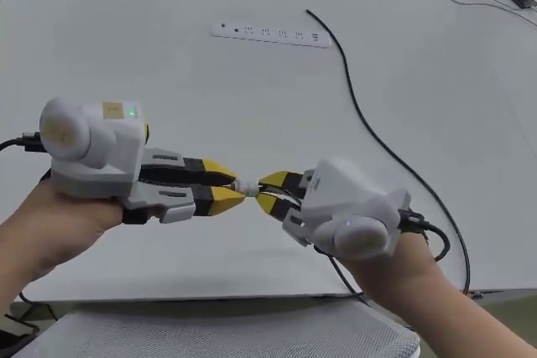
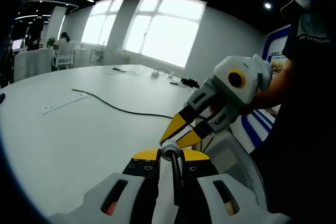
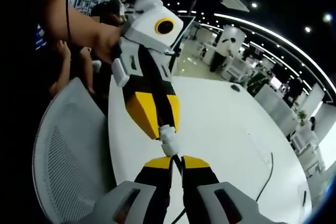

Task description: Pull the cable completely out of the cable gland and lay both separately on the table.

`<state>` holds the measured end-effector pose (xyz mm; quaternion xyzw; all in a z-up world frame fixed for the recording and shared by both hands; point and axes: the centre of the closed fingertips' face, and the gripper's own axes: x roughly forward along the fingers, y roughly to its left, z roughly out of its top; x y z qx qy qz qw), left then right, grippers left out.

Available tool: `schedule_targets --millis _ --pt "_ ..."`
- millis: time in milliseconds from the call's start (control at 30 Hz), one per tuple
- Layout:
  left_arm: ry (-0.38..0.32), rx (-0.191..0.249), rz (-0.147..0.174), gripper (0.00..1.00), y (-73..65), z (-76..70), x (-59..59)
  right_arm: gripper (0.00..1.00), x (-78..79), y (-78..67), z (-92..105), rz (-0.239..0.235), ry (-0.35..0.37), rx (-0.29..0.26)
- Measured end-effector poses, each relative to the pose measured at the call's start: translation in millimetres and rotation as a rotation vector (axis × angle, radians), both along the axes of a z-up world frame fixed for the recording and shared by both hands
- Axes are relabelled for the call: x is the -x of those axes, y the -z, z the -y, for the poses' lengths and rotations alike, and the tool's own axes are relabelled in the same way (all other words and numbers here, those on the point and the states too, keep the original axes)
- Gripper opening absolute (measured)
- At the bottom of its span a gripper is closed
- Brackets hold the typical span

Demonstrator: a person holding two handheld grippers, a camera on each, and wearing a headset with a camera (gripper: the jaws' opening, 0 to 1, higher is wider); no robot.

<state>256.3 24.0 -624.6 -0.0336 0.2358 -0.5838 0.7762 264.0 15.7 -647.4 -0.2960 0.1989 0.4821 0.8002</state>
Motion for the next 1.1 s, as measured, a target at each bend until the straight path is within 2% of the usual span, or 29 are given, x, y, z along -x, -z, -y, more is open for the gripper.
schedule_targets --millis 233,367,533,733,867,1100 --pt "-0.001 -0.003 0.006 0.15 0.0 3.0 -1.4 0.0 0.4 5.0 3.1 -0.059 0.042 -0.031" --pt "-0.001 -0.004 0.005 0.15 0.3 3.0 -1.5 0.0 1.1 11.1 8.4 -0.118 0.095 -0.052" --pt "-0.004 0.001 0.008 0.15 -1.0 3.8 -2.7 0.0 -1.8 13.5 14.0 -0.162 0.147 -0.078" --pt "-0.009 0.007 0.014 0.15 -3.5 4.1 -5.8 0.0 -6.3 21.2 26.7 -0.236 0.24 -0.113" --pt "-0.012 0.011 0.012 0.15 -4.4 3.4 -6.5 0.0 -7.8 26.1 34.7 -0.254 0.272 -0.123" --pt "-0.012 0.018 0.009 0.15 -4.4 3.9 -6.8 0.0 -9.2 37.9 53.2 -0.318 0.369 -0.14"
